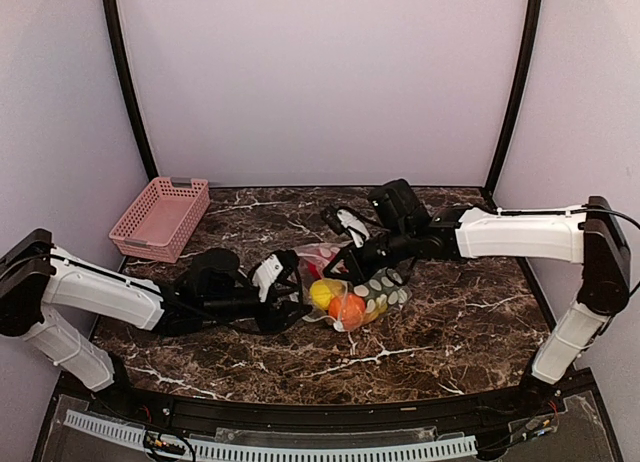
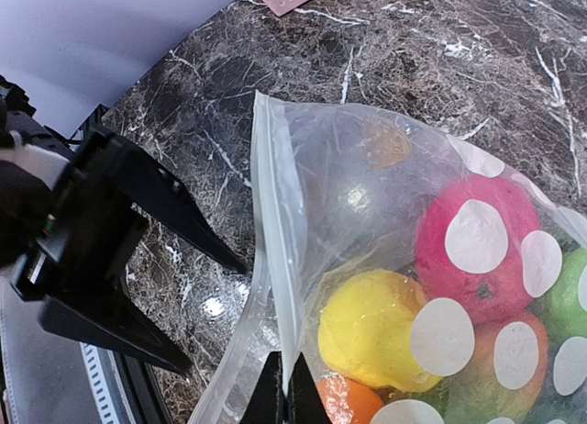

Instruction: Open the zip-top bag and remove the fake food

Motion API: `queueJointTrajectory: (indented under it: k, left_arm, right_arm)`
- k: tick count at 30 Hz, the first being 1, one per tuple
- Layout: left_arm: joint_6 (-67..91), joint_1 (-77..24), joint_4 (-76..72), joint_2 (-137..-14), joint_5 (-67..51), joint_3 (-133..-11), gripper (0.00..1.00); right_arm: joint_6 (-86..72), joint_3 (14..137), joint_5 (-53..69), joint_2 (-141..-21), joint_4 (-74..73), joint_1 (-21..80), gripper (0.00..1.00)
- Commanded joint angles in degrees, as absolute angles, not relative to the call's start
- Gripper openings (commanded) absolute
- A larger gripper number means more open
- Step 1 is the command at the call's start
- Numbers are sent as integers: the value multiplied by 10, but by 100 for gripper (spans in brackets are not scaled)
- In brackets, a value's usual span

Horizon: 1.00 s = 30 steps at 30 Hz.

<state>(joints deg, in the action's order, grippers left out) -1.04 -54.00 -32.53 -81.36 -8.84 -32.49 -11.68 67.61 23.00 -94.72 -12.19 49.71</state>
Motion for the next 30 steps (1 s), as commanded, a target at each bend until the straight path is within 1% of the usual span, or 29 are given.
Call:
queueJointTrajectory:
  k: [1,9,15,18,22,24,27,30]
  left_arm:
    - [-48,-550,-368,-858,-64,-347,60]
    - [-105,-554,-455,-933,-51,-354,58]
    - [-128,-554,-474,-984,-42,-381,56]
    - [-132,-554,-492,-1004,-14,-389,56]
    - [-140,-554,-503,-1034,-15,-402,60]
    - [-140,-554,-502,-1049,-21,-407,62]
    - [-137,-554,-506,-1068,-28,-410,69]
    - [-137,-554,-498,-1086,-31,-419,70]
  right_arm:
    - [-132,671,240,-952,-95,511,0]
    - [-145,670,251,-955,-82,519,0]
    - [-147,673,254,-955,-81,519,0]
    - [-146,674,254,-953,-83,519,0]
    - [-146,668,257,-953,-81,519,0]
    - [-147,664,259,-954,-78,519,0]
    - [-149,659,260,-956,-72,519,0]
    - [-149,656,260,-959,-69,519,0]
